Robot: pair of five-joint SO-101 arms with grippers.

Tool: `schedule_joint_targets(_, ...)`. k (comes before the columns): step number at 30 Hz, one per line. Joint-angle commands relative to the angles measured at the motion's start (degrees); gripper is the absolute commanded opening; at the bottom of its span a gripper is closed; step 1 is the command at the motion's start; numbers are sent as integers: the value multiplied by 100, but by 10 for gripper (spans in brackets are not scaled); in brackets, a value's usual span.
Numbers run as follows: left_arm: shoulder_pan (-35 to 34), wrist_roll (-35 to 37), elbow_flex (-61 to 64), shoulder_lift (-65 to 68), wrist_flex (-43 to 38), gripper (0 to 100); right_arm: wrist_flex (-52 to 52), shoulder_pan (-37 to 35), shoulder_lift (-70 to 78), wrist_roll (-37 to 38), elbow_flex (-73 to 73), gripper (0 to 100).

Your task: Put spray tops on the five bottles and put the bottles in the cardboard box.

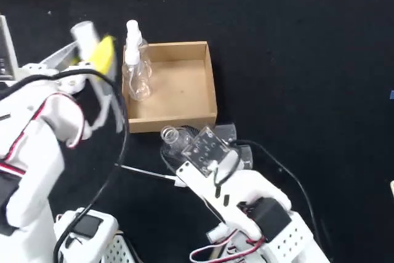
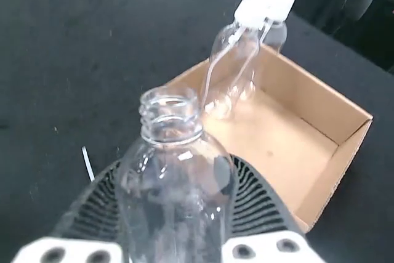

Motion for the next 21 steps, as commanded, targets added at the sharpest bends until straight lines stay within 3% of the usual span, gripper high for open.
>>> schedule_joint_targets(1,1007,149,75,18,-870,29,-158,-44,-338,-325,-22,11)
schedule_joint_targets(9,1490,149,1086,-44,-1723,30,-167,-44,-470,-492,-13,11)
schedule_joint_targets(17,1499,149,1138,-44,-1732,30,-527,-44,-470,-527,163,11)
schedule_joint_targets(21,1499,149,1138,-44,-1732,30,-747,-44,-479,-1055,198,11)
